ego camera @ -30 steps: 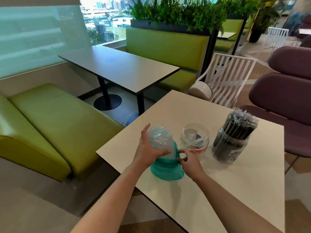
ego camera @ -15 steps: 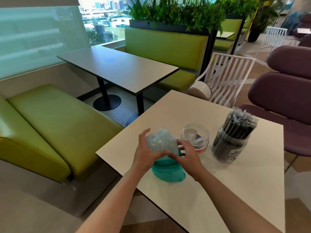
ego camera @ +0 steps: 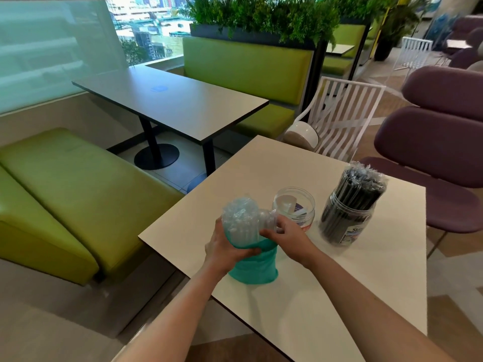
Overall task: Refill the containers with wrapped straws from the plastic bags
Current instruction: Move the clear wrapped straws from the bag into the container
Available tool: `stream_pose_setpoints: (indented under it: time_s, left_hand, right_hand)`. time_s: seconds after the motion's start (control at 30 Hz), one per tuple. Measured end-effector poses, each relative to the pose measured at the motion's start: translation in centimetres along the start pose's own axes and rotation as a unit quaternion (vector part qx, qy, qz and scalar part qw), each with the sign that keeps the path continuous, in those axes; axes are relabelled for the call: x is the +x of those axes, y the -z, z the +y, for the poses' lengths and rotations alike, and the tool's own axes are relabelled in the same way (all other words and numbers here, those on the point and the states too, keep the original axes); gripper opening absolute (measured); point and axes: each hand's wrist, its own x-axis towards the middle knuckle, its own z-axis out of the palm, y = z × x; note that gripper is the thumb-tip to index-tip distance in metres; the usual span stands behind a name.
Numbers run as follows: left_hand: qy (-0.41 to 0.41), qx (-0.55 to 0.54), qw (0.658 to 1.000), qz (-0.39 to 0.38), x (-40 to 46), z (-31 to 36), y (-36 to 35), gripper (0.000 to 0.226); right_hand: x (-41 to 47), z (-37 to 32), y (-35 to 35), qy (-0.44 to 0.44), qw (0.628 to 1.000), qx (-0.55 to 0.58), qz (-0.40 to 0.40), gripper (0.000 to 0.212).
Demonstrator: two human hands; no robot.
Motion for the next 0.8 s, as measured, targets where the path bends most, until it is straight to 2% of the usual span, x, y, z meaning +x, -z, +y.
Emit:
stream_pose_setpoints:
  time_s: [0.17,0.27,0.37,0.5,0.67,0.8]
  left_hand:
    - [-0.016,-0.047,0.998,0.048,0.2,0.3,-0.6,0.102]
    - [-0.023,-0.05,0.996,0.069,0.5,0.4,-0.9,0.096]
    - [-0.028,-0.044,0.995,0.086,0.7,0.5,-0.9,0.1]
    - [-0.029,-0.02,0.994,0.099,0.9,0.9,-1.0,0.104]
    - [-0.023,-0.02,0.993,0.111,1.3,1.2,-1.2,0.102]
    - [-0.013,-0.024,0.993,0.113,1.5,1.2,-1.3,0.101]
  right_hand:
    - [-0.1,-0.6,0.9,-0.014,0.999,-0.025,-0.029,0.029]
    - [0.3,-0.9,0.4,0.0,0.995,-0.092,0.045,0.028]
    - [0.5,-1.4,-0.1,0.052,0.973,-0.195,0.115,0.035]
    - [0.1,-3.3,-0.1,0.084,0.978,-0.14,0.126,0.035]
    - [0.6,-5.3,1.1,0.105,0.972,-0.162,0.138,0.054]
    - [-0.1,-8.1,2.7,0.138,0.97,-0.109,0.168,0.064]
